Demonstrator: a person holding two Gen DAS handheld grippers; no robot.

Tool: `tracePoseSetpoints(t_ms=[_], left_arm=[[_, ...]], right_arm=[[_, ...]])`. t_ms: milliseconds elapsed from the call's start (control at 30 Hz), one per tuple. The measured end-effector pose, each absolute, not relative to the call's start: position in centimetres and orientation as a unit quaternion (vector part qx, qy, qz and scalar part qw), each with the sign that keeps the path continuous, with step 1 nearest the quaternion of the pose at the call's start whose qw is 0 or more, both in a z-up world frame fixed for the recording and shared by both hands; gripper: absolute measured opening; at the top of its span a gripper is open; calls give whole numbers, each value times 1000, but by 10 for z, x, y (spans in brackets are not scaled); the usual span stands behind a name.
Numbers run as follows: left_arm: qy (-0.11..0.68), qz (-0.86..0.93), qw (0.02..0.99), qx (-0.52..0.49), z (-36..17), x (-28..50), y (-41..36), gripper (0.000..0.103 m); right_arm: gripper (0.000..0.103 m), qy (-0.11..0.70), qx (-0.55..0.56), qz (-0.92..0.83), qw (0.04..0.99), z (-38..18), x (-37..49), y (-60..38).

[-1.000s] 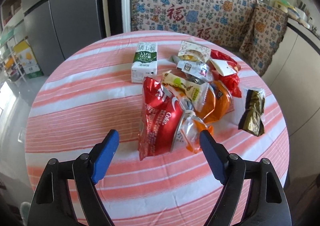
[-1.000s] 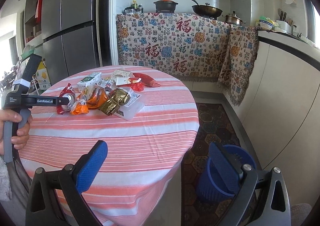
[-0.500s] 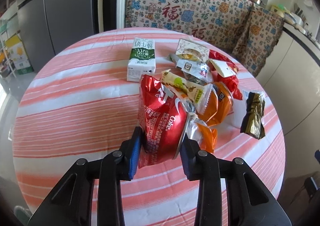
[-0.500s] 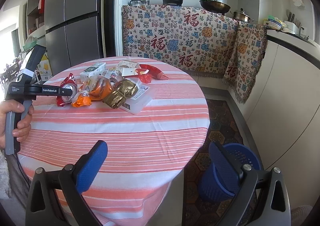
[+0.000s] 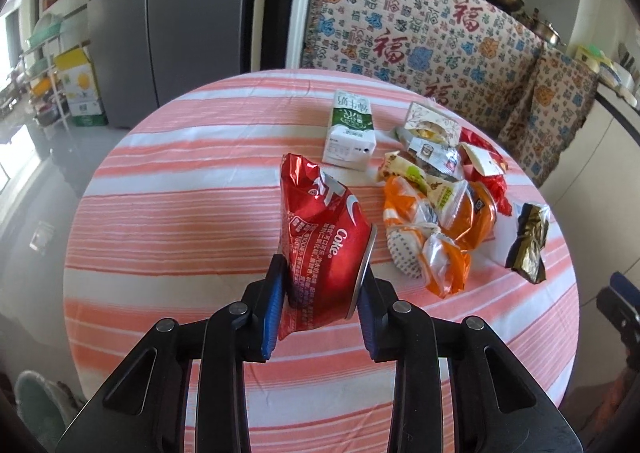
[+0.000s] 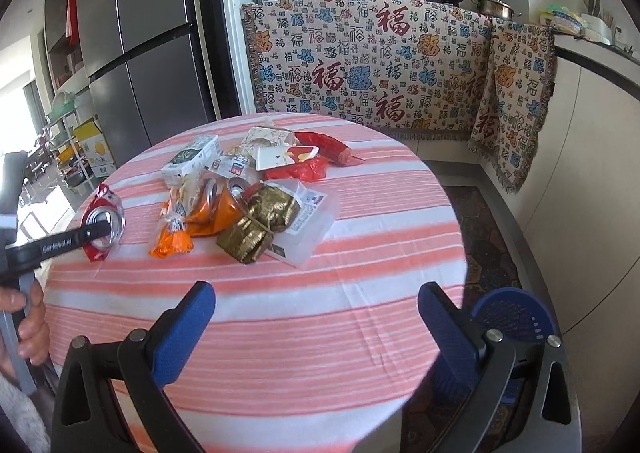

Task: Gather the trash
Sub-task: 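Grasp the red Coke can with the left tool while the right tool grasps the gold foil wrapper, then carry the Coke can and gold wrapper over the blue wastebasket with both tools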

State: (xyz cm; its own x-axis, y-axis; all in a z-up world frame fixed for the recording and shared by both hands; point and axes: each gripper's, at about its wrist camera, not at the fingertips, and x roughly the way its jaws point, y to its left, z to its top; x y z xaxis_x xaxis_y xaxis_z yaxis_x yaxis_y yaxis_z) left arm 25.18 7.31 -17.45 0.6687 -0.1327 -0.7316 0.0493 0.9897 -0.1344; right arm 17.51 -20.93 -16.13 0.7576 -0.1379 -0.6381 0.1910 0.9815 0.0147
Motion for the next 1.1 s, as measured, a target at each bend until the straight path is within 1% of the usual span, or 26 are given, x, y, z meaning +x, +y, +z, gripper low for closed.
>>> tracePoseSetpoints(t_ms=[100, 167, 233, 333, 367, 433, 467, 600, 833, 1100], left_arm=[[392, -34, 918, -38, -174, 250, 74, 32], [392, -32, 919, -42, -174, 250, 75, 32], [394, -32, 917, -45, -176, 251, 76, 32], [396, -33, 917, -46, -177, 250, 77, 32], [395, -34, 917, -47, -176, 249, 77, 32], [392, -36, 918, -49, -174, 248, 80, 32], [390, -36, 919, -52, -173, 247, 81, 32], [388, -41, 919, -62, -170, 247, 85, 32], [382, -59, 921, -52, -164, 236, 74, 32], [359, -103, 927, -21, -140, 207, 28, 32]], right_arm=[[101, 351, 52, -80, 931, -162, 210, -197], [87, 364, 63, -78, 926, -167, 236, -189], [84, 380, 70, -91, 918, -175, 257, -181], [83, 402, 57, -125, 905, -188, 282, -171], [77, 407, 44, -137, 902, -191, 287, -168], [59, 411, 35, -143, 900, -193, 289, -166], [45, 407, 39, -144, 901, -191, 285, -168], [44, 389, 49, -124, 912, -176, 264, -174], [44, 385, 50, -66, 919, -161, 234, -182], [44, 381, 4, -48, 923, -149, 202, -189]])
